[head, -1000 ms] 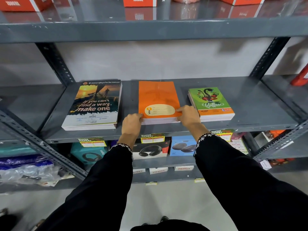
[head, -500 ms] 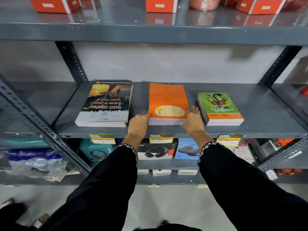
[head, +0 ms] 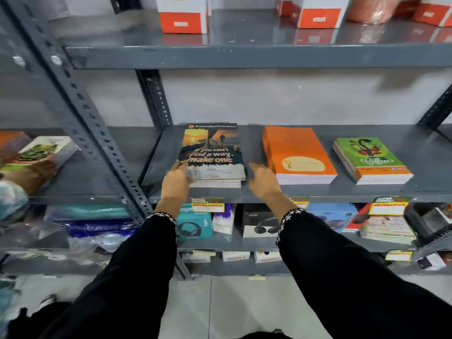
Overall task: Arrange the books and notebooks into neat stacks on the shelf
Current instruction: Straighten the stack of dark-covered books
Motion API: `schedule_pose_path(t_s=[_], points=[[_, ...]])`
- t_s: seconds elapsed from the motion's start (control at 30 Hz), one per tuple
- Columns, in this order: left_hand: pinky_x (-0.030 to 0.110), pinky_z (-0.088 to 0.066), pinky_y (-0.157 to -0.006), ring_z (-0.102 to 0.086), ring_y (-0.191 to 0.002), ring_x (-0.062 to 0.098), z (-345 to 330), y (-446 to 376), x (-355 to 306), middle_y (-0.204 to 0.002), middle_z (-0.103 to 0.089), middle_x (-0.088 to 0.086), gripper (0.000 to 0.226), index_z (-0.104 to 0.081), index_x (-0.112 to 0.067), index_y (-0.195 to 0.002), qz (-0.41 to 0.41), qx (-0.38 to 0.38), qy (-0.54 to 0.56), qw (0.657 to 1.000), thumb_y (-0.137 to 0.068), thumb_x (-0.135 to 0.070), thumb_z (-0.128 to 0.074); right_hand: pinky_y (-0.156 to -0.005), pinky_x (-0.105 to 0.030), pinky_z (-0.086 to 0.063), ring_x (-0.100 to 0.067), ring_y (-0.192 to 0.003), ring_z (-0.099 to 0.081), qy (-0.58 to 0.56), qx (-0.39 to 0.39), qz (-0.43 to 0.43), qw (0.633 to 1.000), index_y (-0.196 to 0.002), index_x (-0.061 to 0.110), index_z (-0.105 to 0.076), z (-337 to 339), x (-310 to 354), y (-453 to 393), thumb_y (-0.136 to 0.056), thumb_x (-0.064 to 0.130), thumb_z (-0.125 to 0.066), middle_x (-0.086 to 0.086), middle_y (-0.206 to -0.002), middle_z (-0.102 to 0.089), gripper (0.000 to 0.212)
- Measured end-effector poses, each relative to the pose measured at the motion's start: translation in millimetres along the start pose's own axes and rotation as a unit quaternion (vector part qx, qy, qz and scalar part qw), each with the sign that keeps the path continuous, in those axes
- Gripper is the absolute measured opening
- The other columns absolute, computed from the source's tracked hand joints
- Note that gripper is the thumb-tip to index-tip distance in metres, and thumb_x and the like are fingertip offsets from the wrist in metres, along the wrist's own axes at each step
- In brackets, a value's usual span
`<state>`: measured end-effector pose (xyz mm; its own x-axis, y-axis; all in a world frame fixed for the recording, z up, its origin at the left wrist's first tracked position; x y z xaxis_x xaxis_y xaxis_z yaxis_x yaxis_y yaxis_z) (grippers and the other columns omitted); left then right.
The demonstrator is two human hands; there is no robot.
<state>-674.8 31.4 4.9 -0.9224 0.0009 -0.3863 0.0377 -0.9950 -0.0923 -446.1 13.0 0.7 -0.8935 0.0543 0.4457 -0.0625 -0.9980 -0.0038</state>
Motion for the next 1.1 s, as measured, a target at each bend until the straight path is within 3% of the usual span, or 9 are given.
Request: schedule_pose_path(t_s=[0.07, 0.17, 0.23, 0.3, 0.4, 0.5, 0.57, 0.67, 1.1], points=[[0.043, -0.048, -0.096, -0.055, -0.119, 0.040, 5.8, -3.7, 15.4, -0.136, -0.052, 0.027, 0.040, -0.053, -0.004, -0.130, 0.023, 0.025, -0.003, 0.999, -0.089, -0.001, -0.055, -0.093, -0.039, -0.049, -0.038, -0.115, -0.057, 0.004, 0.021, -0.023, 1.000, -0.129, 0.006, -0.051, -10.5, 8.9, -0.8, -0.087, 0.005, -0.054, -0.022, -0.125, -0.061, 0.043], [0.040, -0.051, -0.084, -0.062, -0.104, 0.039, 11.0, -5.3, 30.8, -0.110, -0.068, 0.026, 0.025, -0.062, -0.004, -0.115, 0.036, 0.045, 0.002, 0.998, -0.091, -0.005, -0.056, -0.096, -0.038, -0.048, -0.037, -0.121, -0.055, 0.031, 0.044, -0.039, 0.998, -0.137, 0.007, -0.047, -23.0, 21.0, -4.6, -0.091, 0.003, -0.048, -0.021, -0.130, -0.059, 0.046], [0.039, -0.052, -0.085, -0.062, -0.099, 0.039, 9.5, -7.6, 37.0, -0.108, -0.068, 0.026, 0.028, -0.065, -0.007, -0.114, 0.054, 0.046, 0.034, 0.997, -0.091, 0.000, -0.051, -0.095, -0.039, -0.049, -0.036, -0.121, -0.055, 0.045, 0.037, -0.050, 0.997, -0.136, 0.007, -0.048, -26.1, 24.7, -7.5, -0.091, 0.001, -0.047, -0.021, -0.130, -0.059, 0.046], [0.037, -0.051, -0.081, -0.056, -0.082, 0.032, 7.5, -10.1, 40.5, -0.094, -0.067, 0.022, 0.031, -0.069, -0.007, -0.108, 0.055, 0.042, 0.061, 0.996, -0.089, 0.004, -0.048, -0.094, -0.039, -0.050, -0.036, -0.119, -0.056, 0.053, 0.028, -0.063, 0.996, -0.133, 0.007, -0.050, -27.6, 26.0, -9.6, -0.090, 0.001, -0.048, -0.021, -0.128, -0.060, 0.043], [0.033, -0.046, -0.070, -0.047, -0.074, 0.026, 6.7, -14.2, 44.0, -0.078, -0.052, 0.013, 0.034, -0.071, -0.005, -0.096, 0.057, 0.045, 0.076, 0.994, -0.084, 0.009, -0.043, -0.095, -0.039, -0.050, -0.036, -0.118, -0.057, 0.060, 0.021, -0.067, 0.996, -0.130, 0.006, -0.052, -28.5, 25.0, -10.3, -0.091, 0.001, -0.050, -0.020, -0.127, -0.061, 0.039], [0.037, -0.052, -0.076, -0.056, -0.078, 0.033, 7.5, -17.1, 47.1, -0.085, -0.061, 0.017, 0.049, -0.073, -0.006, -0.102, 0.065, 0.033, 0.085, 0.994, -0.083, 0.015, -0.033, -0.092, -0.039, -0.051, -0.037, -0.114, -0.058, 0.066, 0.020, -0.055, 0.996, -0.124, 0.005, -0.056, -29.6, 25.5, -12.0, -0.091, -0.001, -0.050, -0.021, -0.123, -0.063, 0.034], [0.041, -0.053, -0.088, -0.062, -0.094, 0.041, 6.9, -18.4, 48.1, -0.105, -0.067, 0.024, 0.051, -0.071, -0.008, -0.111, 0.070, 0.023, 0.096, 0.993, -0.087, 0.014, -0.032, -0.093, -0.039, -0.051, -0.037, -0.115, -0.059, 0.076, 0.022, -0.047, 0.996, -0.126, 0.007, -0.056, -31.4, 26.0, -13.3, -0.091, -0.002, -0.049, -0.021, -0.123, -0.063, 0.037], [0.042, -0.053, -0.091, -0.062, -0.101, 0.044, 4.8, -19.6, 49.9, -0.112, -0.067, 0.027, 0.050, -0.070, -0.009, -0.113, 0.062, 0.022, 0.098, 0.993, -0.088, 0.013, -0.033, -0.096, -0.038, -0.050, -0.035, -0.117, -0.058, 0.093, 0.026, -0.043, 0.994, -0.130, 0.010, -0.056, -32.5, 26.3, -14.5, -0.092, -0.002, -0.049, -0.019, -0.125, -0.062, 0.041], [0.039, -0.053, -0.075, -0.064, -0.091, 0.037, 0.7, -12.4, 43.9, -0.101, -0.069, 0.021, 0.034, -0.067, -0.009, -0.110, -0.022, 0.037, -0.049, 0.998, -0.091, 0.005, -0.043, -0.090, -0.036, -0.052, -0.033, -0.111, -0.061, 0.164, 0.041, -0.006, 0.986, -0.120, 0.007, -0.060, -33.8, 24.5, -18.8, -0.096, 0.011, -0.049, -0.018, -0.119, -0.065, 0.026]])
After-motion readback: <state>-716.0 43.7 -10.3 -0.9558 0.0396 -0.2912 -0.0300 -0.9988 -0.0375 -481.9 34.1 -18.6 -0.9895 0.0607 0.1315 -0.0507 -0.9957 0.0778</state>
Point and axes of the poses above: each hand's wrist, its own y-axis away from the middle knuckle, its own z-axis out of the back of the hand, x = y × z, the point moved 2 cm from there along -y, towards the middle knuckle
